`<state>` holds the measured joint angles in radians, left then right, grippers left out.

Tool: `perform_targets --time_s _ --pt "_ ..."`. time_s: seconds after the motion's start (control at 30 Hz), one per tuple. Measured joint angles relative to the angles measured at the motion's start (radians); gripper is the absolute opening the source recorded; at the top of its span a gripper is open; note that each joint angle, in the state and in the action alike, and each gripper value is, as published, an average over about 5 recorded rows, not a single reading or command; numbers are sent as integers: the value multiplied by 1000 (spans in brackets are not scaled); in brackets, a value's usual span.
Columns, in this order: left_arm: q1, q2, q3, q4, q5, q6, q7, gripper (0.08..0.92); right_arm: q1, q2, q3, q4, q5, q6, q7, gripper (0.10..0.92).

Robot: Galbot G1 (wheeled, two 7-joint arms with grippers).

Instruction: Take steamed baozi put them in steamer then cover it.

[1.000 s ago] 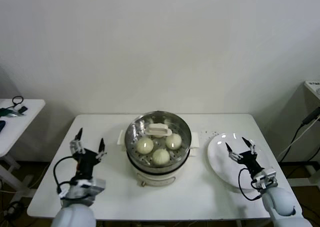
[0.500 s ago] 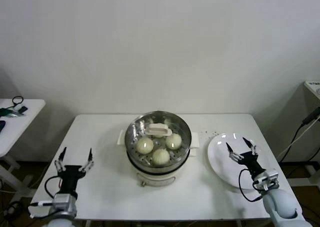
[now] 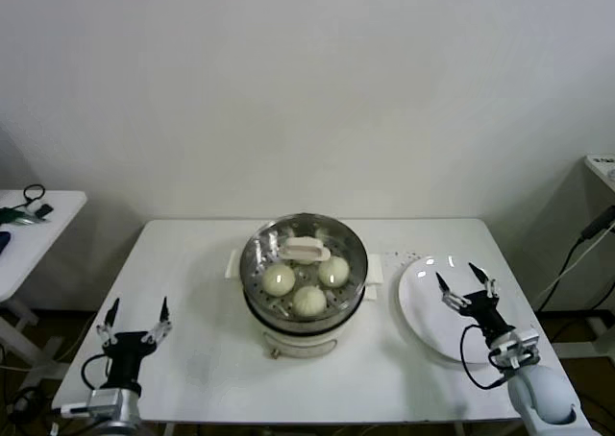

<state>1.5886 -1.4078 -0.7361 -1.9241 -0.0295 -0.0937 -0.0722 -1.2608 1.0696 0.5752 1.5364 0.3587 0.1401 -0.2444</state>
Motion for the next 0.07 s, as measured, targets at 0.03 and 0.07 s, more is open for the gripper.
perform_targets --time_s 0.03,0.07 --pt "-1 0 0 2 -1 -2 1 823 -1 1 1 2 0 0 0 823" --pt "-1 -1 0 3 -1 -4 2 823 -3 1 2 3 -1 0 0 823"
